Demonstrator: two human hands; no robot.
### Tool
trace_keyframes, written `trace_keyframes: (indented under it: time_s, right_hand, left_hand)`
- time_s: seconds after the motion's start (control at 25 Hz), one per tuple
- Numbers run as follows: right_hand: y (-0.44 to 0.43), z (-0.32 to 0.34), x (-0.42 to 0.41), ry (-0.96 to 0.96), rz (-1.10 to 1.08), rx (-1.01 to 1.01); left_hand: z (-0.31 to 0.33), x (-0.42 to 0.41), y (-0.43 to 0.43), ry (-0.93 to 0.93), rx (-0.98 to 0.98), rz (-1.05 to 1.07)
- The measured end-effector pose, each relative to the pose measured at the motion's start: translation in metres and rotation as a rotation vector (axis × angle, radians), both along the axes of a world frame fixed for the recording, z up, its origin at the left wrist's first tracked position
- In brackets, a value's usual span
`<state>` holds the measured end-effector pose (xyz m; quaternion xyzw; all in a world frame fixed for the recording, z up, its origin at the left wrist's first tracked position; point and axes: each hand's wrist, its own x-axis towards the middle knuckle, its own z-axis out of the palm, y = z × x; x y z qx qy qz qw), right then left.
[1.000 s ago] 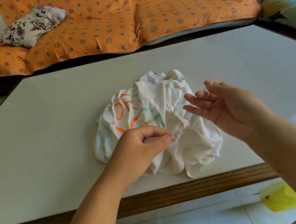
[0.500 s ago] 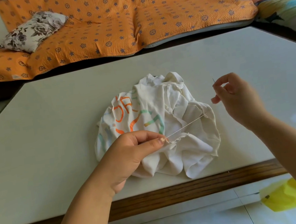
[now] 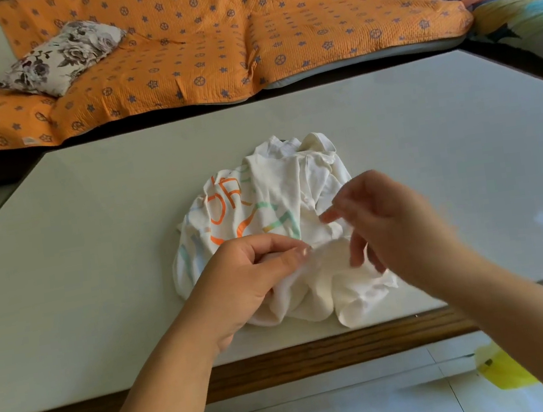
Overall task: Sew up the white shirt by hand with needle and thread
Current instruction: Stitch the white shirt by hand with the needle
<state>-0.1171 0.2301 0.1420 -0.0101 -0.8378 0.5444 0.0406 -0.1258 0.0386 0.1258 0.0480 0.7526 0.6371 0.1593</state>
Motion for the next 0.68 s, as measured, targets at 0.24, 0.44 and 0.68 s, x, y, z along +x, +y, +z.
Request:
trace_keyframes:
  time_s: [0.24,0.44,0.68]
  right_hand:
    - [-0.011,0.007,0.017,-0.128,0.153,-0.111]
    - [-0.007,0.005,0.017,-0.125,0.149,-0.028]
    - [-0.005,0.004,0.016,-0.14,0.179,0.057]
  left_hand:
    - [0.001,-0.001,-0.006,0.112,-0.101,-0.003]
    - [0.002,-0.001,-0.013,0.245,-0.198,0.007]
    - [0.001,-0.002,-0.01,0.298,-0.227,0.001]
